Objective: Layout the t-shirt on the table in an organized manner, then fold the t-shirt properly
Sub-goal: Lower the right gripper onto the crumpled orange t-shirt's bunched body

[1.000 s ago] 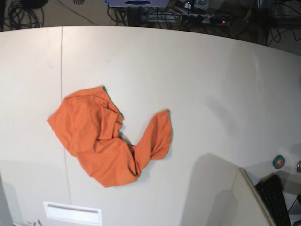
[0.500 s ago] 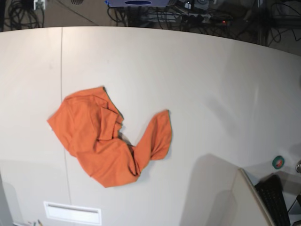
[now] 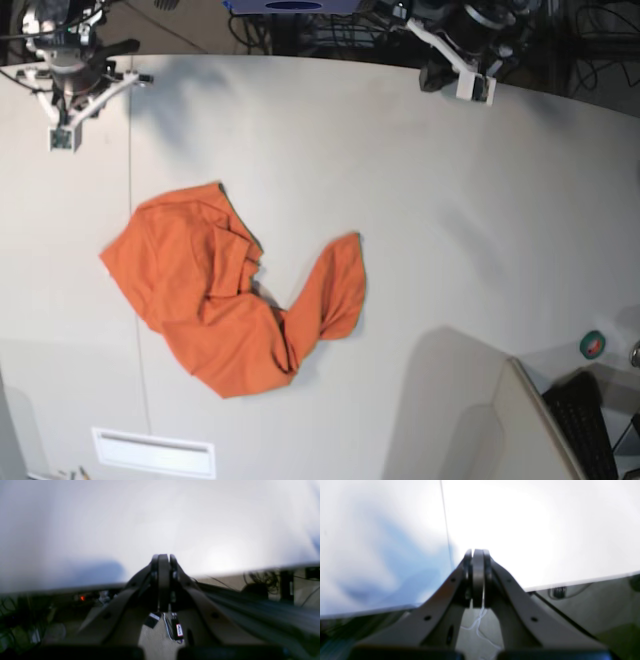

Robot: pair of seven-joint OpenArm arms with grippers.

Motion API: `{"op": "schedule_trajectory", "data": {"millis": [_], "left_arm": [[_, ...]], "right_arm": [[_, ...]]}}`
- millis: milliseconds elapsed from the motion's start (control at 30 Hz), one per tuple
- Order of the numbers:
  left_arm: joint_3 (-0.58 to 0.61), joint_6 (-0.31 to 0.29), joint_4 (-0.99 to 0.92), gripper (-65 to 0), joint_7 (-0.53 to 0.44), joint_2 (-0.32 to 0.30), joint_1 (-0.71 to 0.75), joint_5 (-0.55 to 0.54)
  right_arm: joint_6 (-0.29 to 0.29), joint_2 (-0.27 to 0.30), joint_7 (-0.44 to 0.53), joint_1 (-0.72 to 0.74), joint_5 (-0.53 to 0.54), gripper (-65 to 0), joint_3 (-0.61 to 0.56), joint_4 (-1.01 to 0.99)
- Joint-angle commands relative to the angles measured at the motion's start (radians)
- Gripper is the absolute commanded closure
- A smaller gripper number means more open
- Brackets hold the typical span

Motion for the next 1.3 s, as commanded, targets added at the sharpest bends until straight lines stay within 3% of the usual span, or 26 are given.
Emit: {"op": "schedule_trajectory", "data": {"millis": [0,167,333,467,533,600,700,1000,1167,1267], "left_arm": [[-0.001,-0.004,0.014,0.0,0.032,-0.003,-0.03,-0.03],[-0.001,-0.001,0.014,0.0,0.172,0.0,-0.2,-0.091],[-0.003,0.001,-0.011,0.0,0.273,0.031,-0.34,-0.094],[-0.005,0.001,-0.106,0.0,0.353,0.079,-0.444,-0.096],[-0.018,0.001,-0.149,0.0,0.357,0.111,-0.478,-0.096],[-0.061,0.001,-0.175,0.0,0.357,0.151,-0.495,-0.096],[-0.127,-0.002,-0.192,-11.8,0.359,0.2,-0.515,-0.096],[-0.138,-0.004,-0.325,-12.5,0.359,0.234,-0.625,-0.097],[-0.147,-0.004,-0.356,-12.3,0.359,0.246,-0.647,-0.097],[-0.138,-0.004,-0.372,-12.3,0.359,0.246,-0.656,-0.096]], "right_arm": [[0.003,0.005,-0.026,0.032,-0.009,0.0,0.005,0.018],[0.203,-0.008,-0.22,0.233,0.091,0.0,0.028,0.013],[0.223,-0.004,-0.292,0.42,0.175,-1.1,0.08,-0.097],[0.223,-0.008,-0.289,0.544,0.18,-32.1,0.123,-0.24],[0.223,-0.008,-0.289,0.592,0.18,-40.7,0.153,-0.298],[0.224,-0.008,-0.289,0.63,0.18,-41.0,0.176,-0.343],[0.224,-0.007,-0.277,0.678,0.181,-41.4,0.21,-0.415],[0.224,0.005,-0.132,0.745,0.181,-41.1,0.21,-0.679],[0.224,0.004,-0.131,0.73,0.18,-40.8,0.163,-0.635],[0.22,0.005,-0.129,0.701,0.18,-36.9,0.098,-0.542]]}}
